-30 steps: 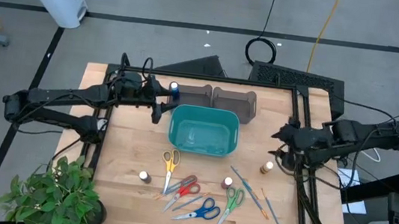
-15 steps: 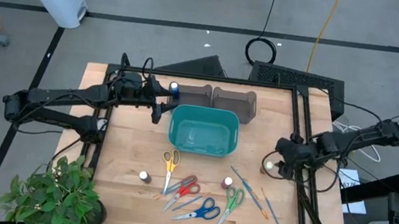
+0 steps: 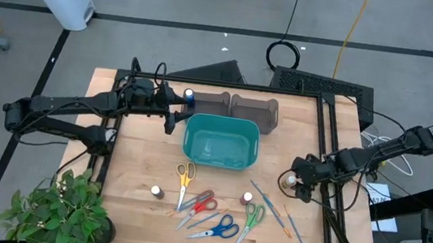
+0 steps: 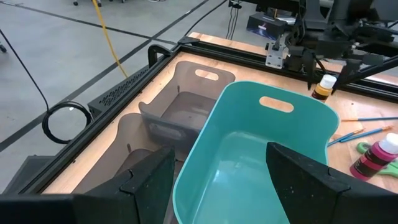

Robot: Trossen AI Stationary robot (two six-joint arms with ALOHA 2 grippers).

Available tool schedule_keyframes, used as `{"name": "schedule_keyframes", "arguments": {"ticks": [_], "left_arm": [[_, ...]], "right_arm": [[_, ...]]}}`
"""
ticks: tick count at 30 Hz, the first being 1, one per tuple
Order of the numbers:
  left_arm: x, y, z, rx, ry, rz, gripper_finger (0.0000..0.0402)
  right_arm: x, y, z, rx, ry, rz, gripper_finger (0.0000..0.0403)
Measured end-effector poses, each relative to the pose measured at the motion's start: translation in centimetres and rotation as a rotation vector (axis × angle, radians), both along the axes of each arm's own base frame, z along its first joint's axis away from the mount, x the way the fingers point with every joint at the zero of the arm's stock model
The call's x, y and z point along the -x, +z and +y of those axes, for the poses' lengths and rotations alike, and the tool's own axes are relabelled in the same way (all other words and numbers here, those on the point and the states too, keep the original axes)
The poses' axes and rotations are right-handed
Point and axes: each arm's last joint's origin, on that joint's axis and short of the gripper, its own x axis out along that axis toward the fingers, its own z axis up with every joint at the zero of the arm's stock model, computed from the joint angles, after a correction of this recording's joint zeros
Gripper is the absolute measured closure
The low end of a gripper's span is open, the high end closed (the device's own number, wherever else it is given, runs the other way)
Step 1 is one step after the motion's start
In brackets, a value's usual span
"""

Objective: Pick & Place Paint Supplies
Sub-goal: Put the yellow paint bottle into the left black bin

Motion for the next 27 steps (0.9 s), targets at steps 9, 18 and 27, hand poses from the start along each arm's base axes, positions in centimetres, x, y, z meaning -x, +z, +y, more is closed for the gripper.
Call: {"name": "schedule_keyframes", "arguments": {"ticks": [9, 18, 27], "left_arm": [[0.0, 0.0, 0.0, -0.004, -0.002, 0.002, 0.0147], [0.0, 0.0, 0.0, -0.007, -0.001, 0.001, 0.0147], [0.0, 0.0, 0.0, -0.007, -0.002, -0.001, 0.0147]], "right_arm": [[-0.4, -3.6, 0.8, -0.006, -0.008, -0.071, 0.0177], [-0.3, -6.5, 1.0, -0.007, -0.071, -0.243, 0.0177], [-0.6, -6.8, 1.1, 0.007, -0.06, -0.361, 0.0199]]}}
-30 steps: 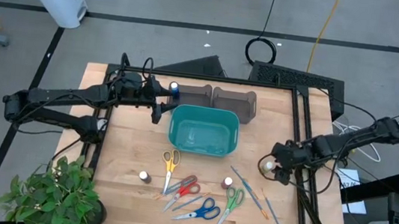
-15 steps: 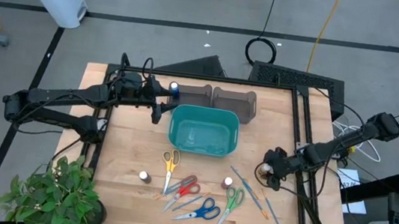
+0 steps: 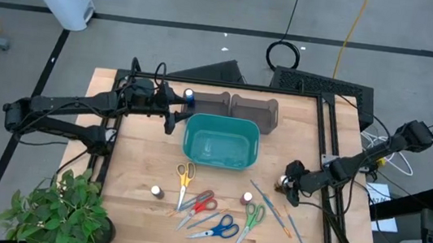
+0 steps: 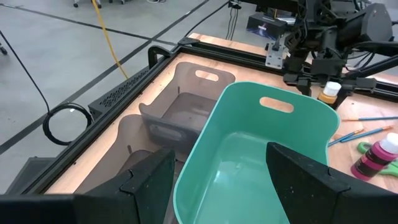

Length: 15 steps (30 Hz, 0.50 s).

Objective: Pick & Place Paint Supplies
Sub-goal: Put the yellow paint bottle into the left black bin

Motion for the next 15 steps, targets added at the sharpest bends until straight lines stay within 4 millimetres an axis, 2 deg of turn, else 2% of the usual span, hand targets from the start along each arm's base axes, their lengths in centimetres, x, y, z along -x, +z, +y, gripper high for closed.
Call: {"name": "schedule_keyframes", "arguments": {"ticks": [7, 11, 15], "left_arm": [[0.0, 0.0, 0.0, 0.047, 0.016, -0.013, 0.0147], [0.0, 0.1, 0.0, 0.046, 0.017, -0.024, 0.0147], [-0.2, 0.6, -0.1, 0.052, 0.011, -0.076, 0.0147]], "right_arm": [[-0.4, 0.5, 0.1, -0.005, -0.024, -0.071, 0.0293], [-1.0, 1.4, 0.4, -0.019, 0.005, -0.167, 0.03], [-2.0, 3.7, 0.9, 0.003, 0.047, -0.296, 0.03]]}}
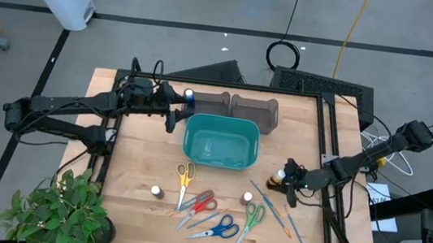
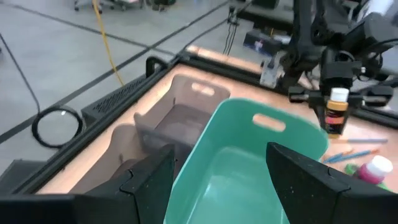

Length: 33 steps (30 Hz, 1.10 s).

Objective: Pick & Place Paint Supplies
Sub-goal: Put the yellow paint bottle into the left black bin

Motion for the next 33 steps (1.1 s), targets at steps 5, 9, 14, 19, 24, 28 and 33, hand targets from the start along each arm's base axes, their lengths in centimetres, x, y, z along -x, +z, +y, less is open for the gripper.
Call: {"name": "schedule_keyframes", "arguments": {"ticks": [5, 9, 14, 19, 24, 28, 33], "left_arm": [[-0.5, 0.9, -0.7, -0.03, -0.048, -0.096, 0.0147], [-1.5, 1.2, -1.6, -0.045, -0.108, -0.159, 0.0147], [-3.9, 0.8, -3.1, -0.04, -0.255, -0.208, 0.0147], [-7.1, 0.1, -4.5, -0.056, -0.338, -0.199, 0.0147], [-10.0, 0.0, -5.6, -0.122, -0.4, -0.167, 0.0147], [-11.5, 0.3, -6.0, -0.139, -0.419, -0.17, 0.0147], [-12.4, -0.4, -6.0, -0.132, -0.425, -0.14, 0.0147]], "right_arm": [[-1.3, 4.1, 0.1, 0.132, -0.072, -0.157, 0.03], [-2.5, 8.1, -0.2, 0.229, -0.138, -0.266, 0.03], [-4.3, 11.6, -1.1, 0.285, -0.14, -0.318, 0.03], [-7.5, 12.3, -2.2, 0.3, -0.08, -0.253, 0.0302], [-10.9, 11.8, -3.7, 0.305, -0.04, -0.175, 0.0302], [-13.1, 11.7, -4.4, 0.336, -0.035, -0.144, 0.0302], [-15.2, 11.8, -5.2, 0.396, -0.036, -0.126, 0.0303]]}}
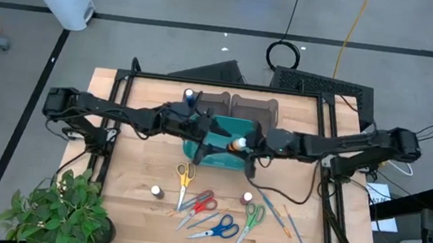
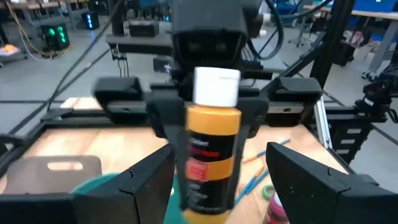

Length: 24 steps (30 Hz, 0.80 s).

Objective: Pick & Place Paint Supplies
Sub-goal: Put the yellow paint bottle into the left black bin

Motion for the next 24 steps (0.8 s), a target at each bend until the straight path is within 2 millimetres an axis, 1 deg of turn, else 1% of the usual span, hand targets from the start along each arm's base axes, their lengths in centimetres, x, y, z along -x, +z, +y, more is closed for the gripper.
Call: {"name": "schedule_keyframes", "arguments": {"ticks": [9, 12, 16, 19, 22, 24], "left_arm": [[-0.2, -0.5, 0.1, 0.018, 0.012, 0.03, 0.0147], [-0.1, -0.7, 0.3, 0.024, 0.017, 0.047, 0.0147], [-0.1, -0.9, 0.6, 0.024, 0.042, 0.074, 0.0149], [-0.1, -0.9, 0.7, 0.022, 0.049, 0.074, 0.0175], [-0.1, -0.8, 0.7, 0.014, 0.048, 0.064, 0.0229], [-0.1, -0.8, 0.6, 0.006, 0.041, 0.057, 0.0272]], "right_arm": [[-2.8, -0.6, -1.0, 0.052, -0.014, 0.006, 0.0303], [-3.2, -0.8, -1.0, 0.066, -0.01, 0.012, 0.0303], [-3.5, -0.4, -0.7, 0.087, 0.002, -0.018, 0.0303], [-3.5, -0.5, -0.7, 0.095, 0.006, -0.011, 0.0303], [-3.5, -0.5, -0.7, 0.065, 0.001, -0.018, 0.0299], [-3.5, -0.5, -0.6, 0.018, 0.027, -0.018, 0.0286]]}}
